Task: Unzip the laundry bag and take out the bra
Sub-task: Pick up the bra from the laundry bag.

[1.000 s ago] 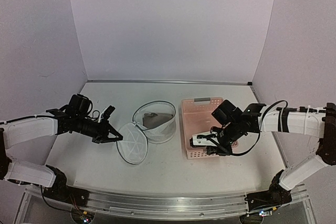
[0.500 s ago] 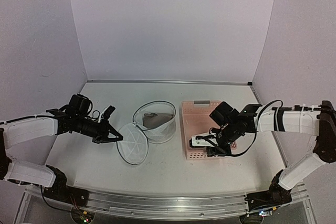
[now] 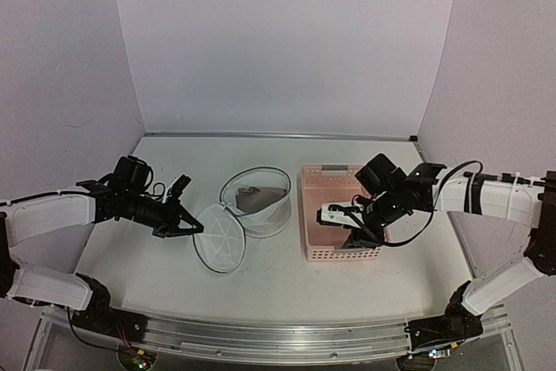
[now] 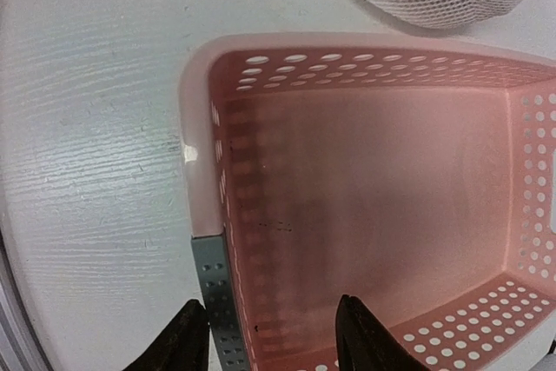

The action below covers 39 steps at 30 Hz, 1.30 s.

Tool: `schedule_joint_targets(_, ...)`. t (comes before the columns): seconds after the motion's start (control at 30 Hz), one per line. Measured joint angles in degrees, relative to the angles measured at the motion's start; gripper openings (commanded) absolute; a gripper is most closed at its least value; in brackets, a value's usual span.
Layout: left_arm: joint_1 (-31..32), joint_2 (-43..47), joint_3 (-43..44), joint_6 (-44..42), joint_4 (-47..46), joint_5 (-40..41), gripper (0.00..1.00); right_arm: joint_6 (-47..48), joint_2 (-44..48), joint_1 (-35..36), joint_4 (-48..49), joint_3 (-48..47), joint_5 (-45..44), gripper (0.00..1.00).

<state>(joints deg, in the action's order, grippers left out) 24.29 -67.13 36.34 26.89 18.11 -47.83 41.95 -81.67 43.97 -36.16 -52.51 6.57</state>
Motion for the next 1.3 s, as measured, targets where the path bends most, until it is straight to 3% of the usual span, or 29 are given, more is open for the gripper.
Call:
schedule_joint_targets(0.37,0.0,0.0,0.0,-0.1,0.0,-0.5,0.00,-10.0,8.3,-2.7,1.8,-9.1,3.0,0.54)
schedule_joint_targets(0.83,5.2,0.0,0.0,0.2,0.0,0.7,0.00,-34.1,7.9,-4.4,21.4,-11.0,10.6,0.57)
schedule_joint_targets(1.1,6.8,0.0,0.1,0.6,0.0,2.6,0.00,-46.2,-8.0,-5.1,26.7,-22.8,24.3,0.66)
schedule_joint_targets(1.3,7.3,-0.1,0.1,0.7,0.0,3.5,0.00,-48.3,-16.5,-3.0,25.6,-25.8,25.4,0.70)
